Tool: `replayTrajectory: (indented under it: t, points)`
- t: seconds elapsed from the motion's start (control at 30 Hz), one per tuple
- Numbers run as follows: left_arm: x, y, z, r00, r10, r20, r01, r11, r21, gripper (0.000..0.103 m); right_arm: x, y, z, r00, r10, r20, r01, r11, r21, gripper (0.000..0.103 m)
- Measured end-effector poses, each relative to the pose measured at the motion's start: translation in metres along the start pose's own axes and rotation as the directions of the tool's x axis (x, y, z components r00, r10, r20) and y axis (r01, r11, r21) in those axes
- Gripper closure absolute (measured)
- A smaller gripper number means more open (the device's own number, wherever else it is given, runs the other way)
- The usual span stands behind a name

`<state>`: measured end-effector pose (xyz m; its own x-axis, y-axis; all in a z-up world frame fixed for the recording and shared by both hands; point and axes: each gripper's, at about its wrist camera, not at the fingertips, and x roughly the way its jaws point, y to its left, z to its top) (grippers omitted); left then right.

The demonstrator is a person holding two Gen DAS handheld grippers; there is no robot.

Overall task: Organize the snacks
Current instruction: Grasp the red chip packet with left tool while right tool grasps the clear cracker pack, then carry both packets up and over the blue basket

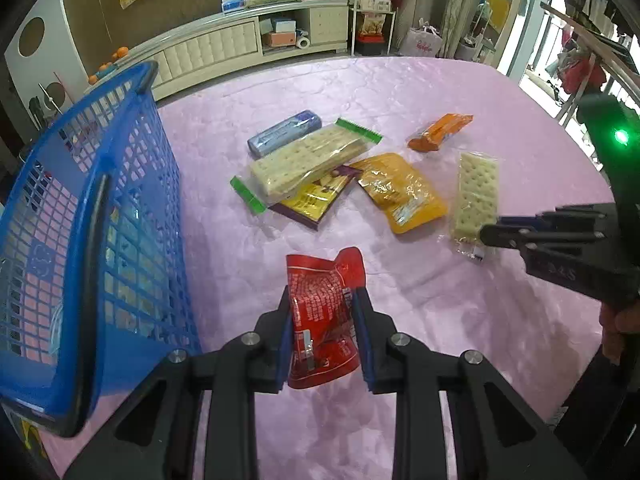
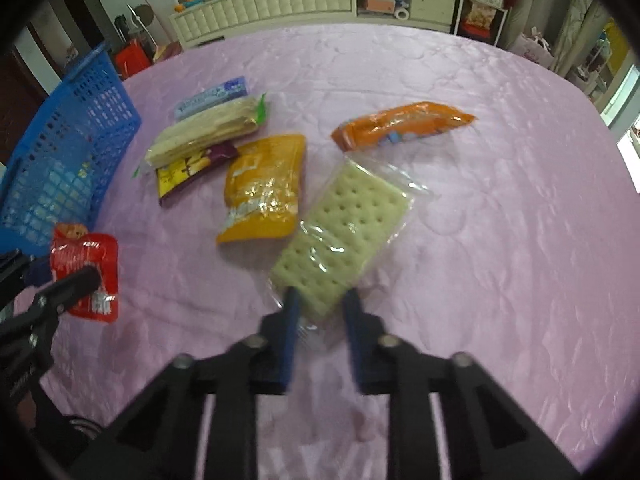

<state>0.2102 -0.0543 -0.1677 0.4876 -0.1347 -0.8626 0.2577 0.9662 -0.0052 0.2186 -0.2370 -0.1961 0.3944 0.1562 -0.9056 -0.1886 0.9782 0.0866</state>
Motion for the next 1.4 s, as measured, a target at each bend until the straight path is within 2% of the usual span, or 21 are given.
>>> replayTrajectory:
  t: [0.1, 0.23, 0.33, 0.6, 0.87, 1.4]
  points:
    - [-0.006, -0.007, -0.002, 1.0, 0.003, 0.011, -0.003, 1.0, 0.008, 0.078, -0.013, 0.002, -0.017, 1.0, 0.006, 0.028, -0.005, 0.999, -0.031, 0.094]
    - [-0.021, -0.017, -0.005, 1.0, 0.001, 0.03, -0.001, 1.0, 0.016, 0.078, -0.043, -0.006, -0.032, 0.996, 0.025, 0.082, -0.021, 0.998, -0.052, 0.097]
    - [-0.03, -0.021, -0.005, 0.999, 0.001, 0.05, -0.002, 1.0, 0.015, 0.078, -0.064, 0.005, -0.038, 0.989, 0.021, 0.145, -0.008, 0.996, -0.089, 0.099]
    - [-0.062, -0.022, -0.008, 0.994, -0.004, 0.108, 0.005, 1.0, -0.01, 0.078, -0.092, 0.02, -0.032, 0.978, 0.048, 0.202, -0.023, 0.992, -0.126, 0.1]
    - [-0.097, -0.014, -0.004, 0.984, -0.008, 0.177, 0.013, 1.0, -0.027, 0.078, -0.132, 0.042, -0.02, 0.956, 0.077, 0.282, -0.03, 0.985, -0.167, 0.1]
    - [-0.162, 0.048, 0.009, 0.952, 0.039, 0.303, -0.007, 0.995, -0.103, 0.078, -0.182, 0.118, 0.014, 0.913, 0.181, 0.366, -0.065, 0.949, -0.307, 0.1]
